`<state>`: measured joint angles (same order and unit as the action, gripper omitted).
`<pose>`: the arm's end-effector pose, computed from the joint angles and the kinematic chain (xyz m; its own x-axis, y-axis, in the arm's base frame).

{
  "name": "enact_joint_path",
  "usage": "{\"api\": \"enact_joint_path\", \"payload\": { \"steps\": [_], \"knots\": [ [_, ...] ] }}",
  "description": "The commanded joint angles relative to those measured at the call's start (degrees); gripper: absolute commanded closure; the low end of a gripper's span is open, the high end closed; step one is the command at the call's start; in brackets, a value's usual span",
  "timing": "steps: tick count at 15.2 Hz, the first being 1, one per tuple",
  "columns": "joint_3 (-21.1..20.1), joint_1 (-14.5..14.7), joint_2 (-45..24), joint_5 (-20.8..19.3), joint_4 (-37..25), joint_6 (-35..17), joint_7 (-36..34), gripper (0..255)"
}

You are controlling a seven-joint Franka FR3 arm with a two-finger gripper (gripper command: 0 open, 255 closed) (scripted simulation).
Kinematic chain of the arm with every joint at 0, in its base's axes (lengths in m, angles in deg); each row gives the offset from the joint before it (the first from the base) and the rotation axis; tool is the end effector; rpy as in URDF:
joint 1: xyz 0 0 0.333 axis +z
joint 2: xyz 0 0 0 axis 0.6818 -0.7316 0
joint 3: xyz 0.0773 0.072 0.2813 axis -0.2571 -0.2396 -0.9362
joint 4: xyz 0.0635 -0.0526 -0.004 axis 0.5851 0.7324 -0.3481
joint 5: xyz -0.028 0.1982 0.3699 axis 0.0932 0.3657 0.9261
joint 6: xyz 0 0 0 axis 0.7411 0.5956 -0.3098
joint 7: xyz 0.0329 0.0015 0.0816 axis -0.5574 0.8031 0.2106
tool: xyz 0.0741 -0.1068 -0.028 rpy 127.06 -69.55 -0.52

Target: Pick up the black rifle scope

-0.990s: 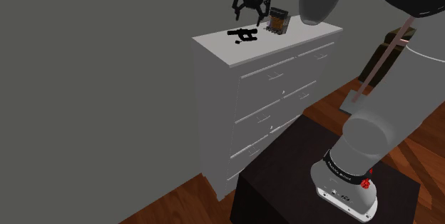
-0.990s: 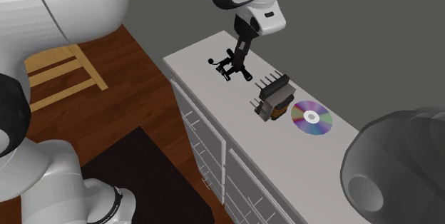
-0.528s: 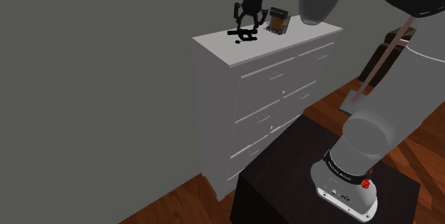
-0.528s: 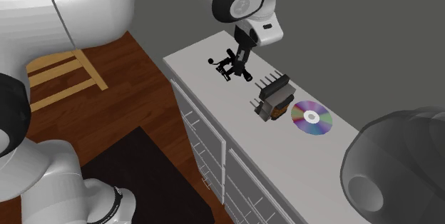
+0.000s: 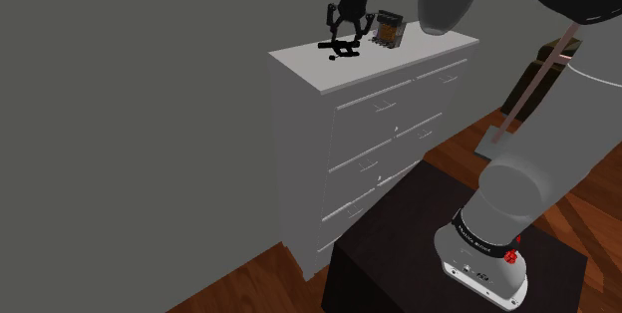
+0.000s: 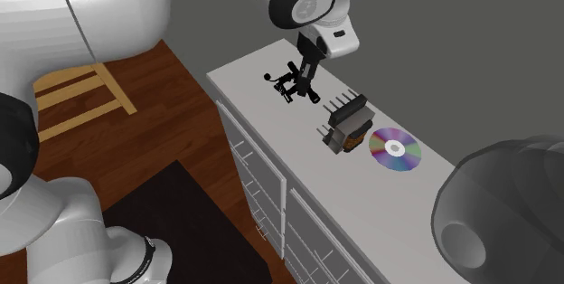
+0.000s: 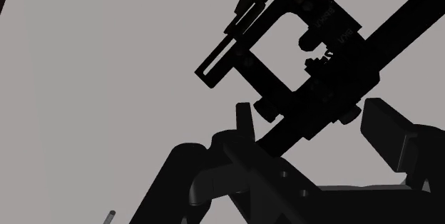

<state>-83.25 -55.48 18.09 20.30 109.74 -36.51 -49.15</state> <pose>0.5962 -0.1035 0.5054 0.4414 -0.8908 -0.1078 -0.8967 -0.4333 -0.0908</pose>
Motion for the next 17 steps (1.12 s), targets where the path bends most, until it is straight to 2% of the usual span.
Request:
{"api": "enact_joint_path", "payload": {
  "steps": [1, 17],
  "knots": [
    [-0.1, 0.1, 0.0, 0.0, 0.1, 0.0, -0.1, 255],
    [0.0, -0.1, -2.1, -0.2, -14.4, 12.2, -1.6, 255]
  ]
}}
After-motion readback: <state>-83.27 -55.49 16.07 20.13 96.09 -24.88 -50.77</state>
